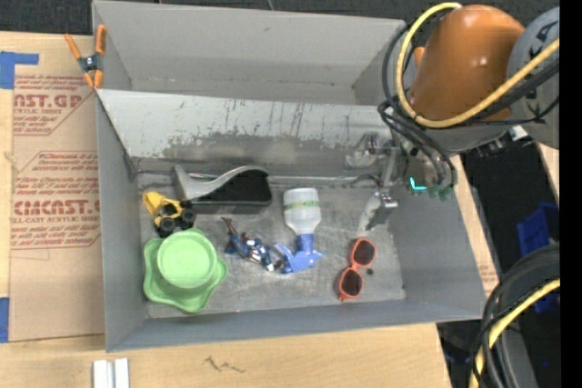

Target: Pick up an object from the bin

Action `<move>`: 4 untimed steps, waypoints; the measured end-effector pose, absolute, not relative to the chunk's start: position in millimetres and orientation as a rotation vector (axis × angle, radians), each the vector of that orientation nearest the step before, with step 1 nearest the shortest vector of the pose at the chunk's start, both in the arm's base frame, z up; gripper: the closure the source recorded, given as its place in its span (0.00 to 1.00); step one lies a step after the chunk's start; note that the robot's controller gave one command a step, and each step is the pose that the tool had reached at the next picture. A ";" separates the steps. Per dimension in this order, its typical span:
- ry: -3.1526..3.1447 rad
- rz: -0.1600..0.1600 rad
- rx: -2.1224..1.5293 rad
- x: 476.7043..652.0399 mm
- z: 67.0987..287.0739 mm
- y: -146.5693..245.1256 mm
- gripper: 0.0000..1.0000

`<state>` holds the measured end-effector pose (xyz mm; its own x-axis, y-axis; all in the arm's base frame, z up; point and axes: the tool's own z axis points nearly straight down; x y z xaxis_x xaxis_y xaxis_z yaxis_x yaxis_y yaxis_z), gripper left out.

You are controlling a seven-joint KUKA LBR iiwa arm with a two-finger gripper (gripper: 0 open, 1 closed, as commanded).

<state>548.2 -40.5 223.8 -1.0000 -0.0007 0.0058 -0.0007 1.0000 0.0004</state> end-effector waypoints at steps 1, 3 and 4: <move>-3.144 0.000 0.002 549.8 227.8 -40.4 0.00; -3.135 -0.001 -0.230 527.7 147.4 13.0 0.00; -3.138 0.000 -0.164 514.7 136.8 27.7 0.00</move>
Offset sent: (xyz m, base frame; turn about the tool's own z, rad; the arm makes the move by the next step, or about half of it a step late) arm -0.0375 0.0700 -0.1538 -0.1222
